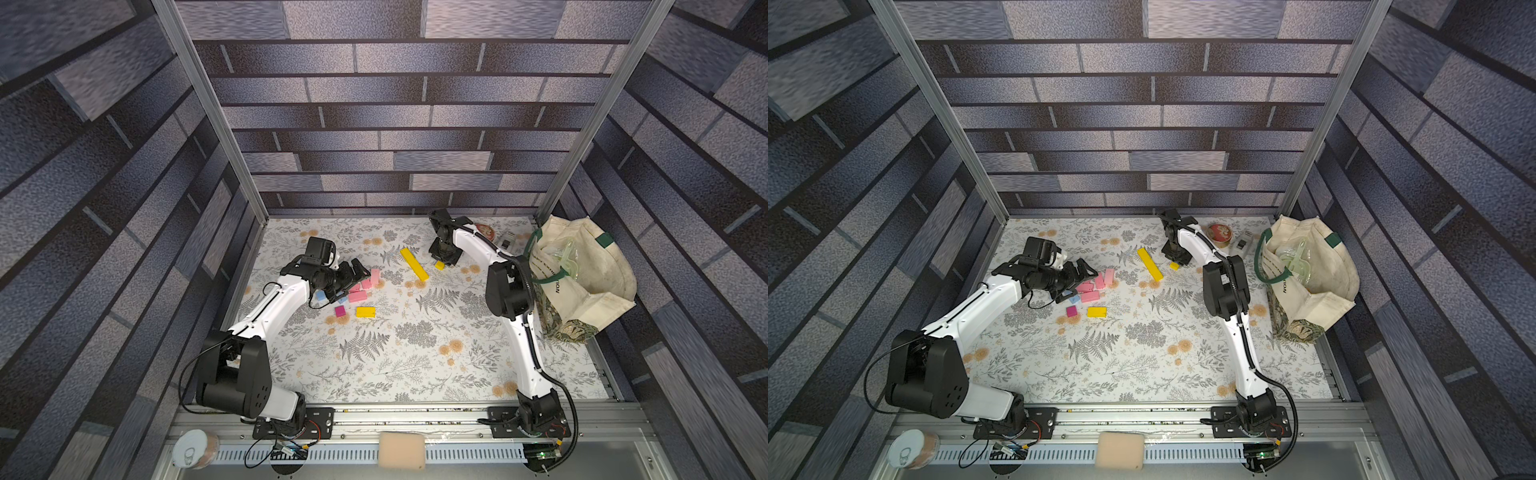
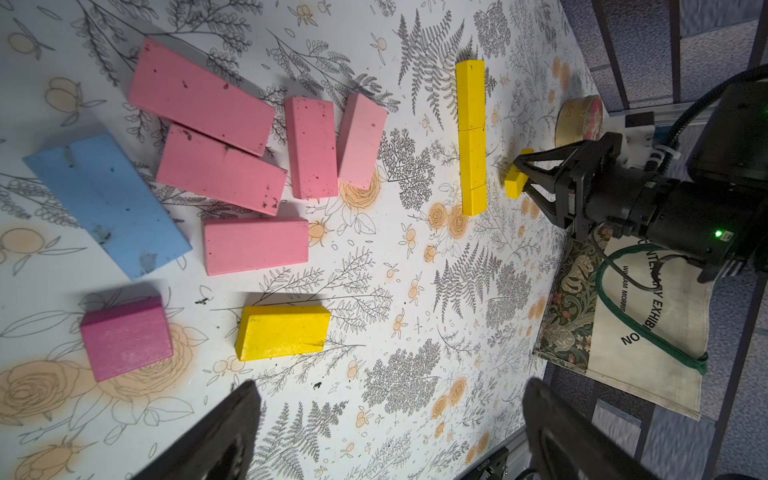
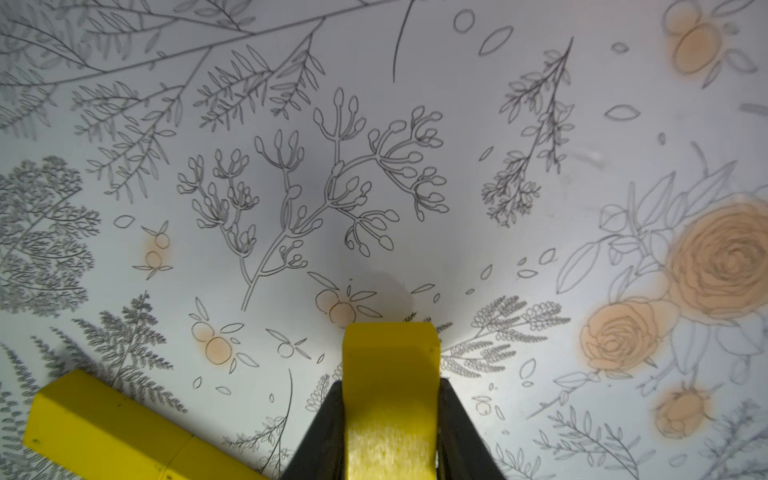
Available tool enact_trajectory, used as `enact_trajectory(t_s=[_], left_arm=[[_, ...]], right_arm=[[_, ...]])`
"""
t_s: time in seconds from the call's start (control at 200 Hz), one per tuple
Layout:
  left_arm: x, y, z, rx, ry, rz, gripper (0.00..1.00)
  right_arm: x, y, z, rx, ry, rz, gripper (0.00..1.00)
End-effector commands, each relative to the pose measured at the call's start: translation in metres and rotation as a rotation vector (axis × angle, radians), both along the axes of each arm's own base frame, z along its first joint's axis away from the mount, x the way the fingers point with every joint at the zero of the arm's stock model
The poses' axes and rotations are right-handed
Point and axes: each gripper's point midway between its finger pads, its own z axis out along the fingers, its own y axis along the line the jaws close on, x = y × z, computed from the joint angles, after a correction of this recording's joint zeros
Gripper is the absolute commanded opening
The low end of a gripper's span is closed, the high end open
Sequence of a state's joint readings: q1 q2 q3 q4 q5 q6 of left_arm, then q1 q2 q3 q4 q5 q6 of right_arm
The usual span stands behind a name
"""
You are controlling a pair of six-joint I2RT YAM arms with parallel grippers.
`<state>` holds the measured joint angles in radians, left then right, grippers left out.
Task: Assemble the letter v with building blocks
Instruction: Assemble the building block at the center of the board.
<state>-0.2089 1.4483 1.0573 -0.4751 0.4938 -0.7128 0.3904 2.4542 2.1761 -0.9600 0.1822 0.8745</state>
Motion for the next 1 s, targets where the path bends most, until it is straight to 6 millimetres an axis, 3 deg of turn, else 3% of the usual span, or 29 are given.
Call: enact_trajectory(t_s=[0.0,0.411,0.566,0.671,0.716,0.997], left_arm=[[-0.001,-0.005,0.003,-0.004,-0.012,-0.037,1.0],[-0.005,-0.015,0.003,-0.012,-0.002,-0.068,1.0],[-0.005,-0.014,0.002,-0.003,-0.005,-0.07,1.0],[-0.005,-0.013,0.0,0.002,0.001,-0.068,1.0],[-0.005,-0.014,0.0,0.002,0.002,-0.07,1.0],[-0.005,-0.014,-0.002,0.003,0.011,-0.075,1.0]], right_arm=[[0.003,0.001,-0.011,0.033,0.011,-0.079,0.19],[-0.02,0.004,-0.024,0.077,0.055,-0.237,0.28],[-0.018,0.002,-0.015,0.058,0.031,-0.193,0.43],[-0.014,-0.005,0.005,-0.001,0.011,-0.112,0.66],[-0.01,-0.007,0.011,-0.021,0.001,-0.062,0.7],[0.01,-0.012,0.005,-0.095,0.038,0.141,0.69]])
